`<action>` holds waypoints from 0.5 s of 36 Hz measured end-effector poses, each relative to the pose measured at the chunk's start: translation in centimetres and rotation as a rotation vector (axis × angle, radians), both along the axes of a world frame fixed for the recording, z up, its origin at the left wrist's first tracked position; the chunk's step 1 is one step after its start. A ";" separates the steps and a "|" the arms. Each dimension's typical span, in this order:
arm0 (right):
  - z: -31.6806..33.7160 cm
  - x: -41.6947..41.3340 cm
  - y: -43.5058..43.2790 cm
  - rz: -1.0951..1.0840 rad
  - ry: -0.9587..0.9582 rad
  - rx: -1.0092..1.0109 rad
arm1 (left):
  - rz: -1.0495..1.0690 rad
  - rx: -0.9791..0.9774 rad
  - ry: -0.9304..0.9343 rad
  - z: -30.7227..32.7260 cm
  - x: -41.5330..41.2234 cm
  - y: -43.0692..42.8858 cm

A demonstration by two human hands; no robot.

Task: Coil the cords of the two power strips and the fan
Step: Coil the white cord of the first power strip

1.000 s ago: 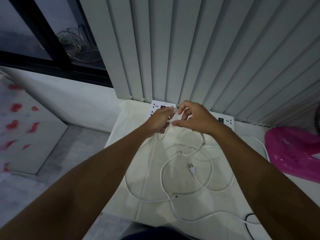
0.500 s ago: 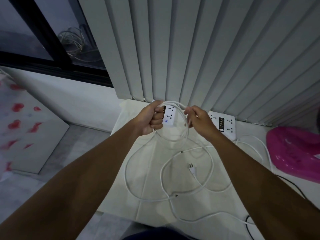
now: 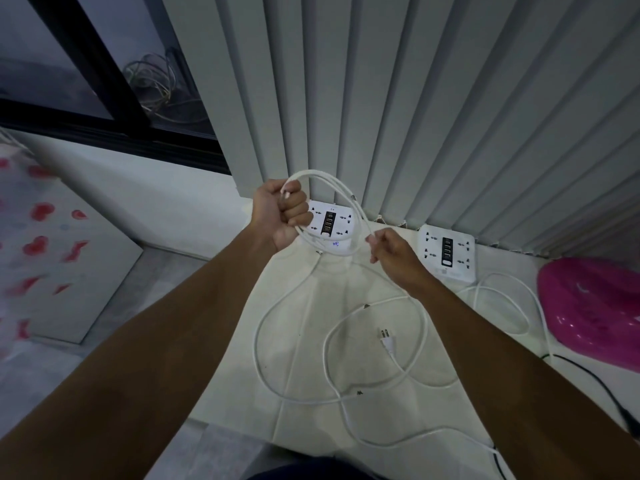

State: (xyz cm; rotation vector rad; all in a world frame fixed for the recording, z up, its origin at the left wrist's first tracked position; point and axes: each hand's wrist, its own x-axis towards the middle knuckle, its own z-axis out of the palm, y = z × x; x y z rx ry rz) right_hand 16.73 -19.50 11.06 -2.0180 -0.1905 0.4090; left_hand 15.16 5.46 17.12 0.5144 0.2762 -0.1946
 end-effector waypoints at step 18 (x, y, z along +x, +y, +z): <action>-2.8 -1.1 -2.3 -0.093 -0.117 -0.342 | 0.057 0.039 -0.062 2.1 0.3 1.8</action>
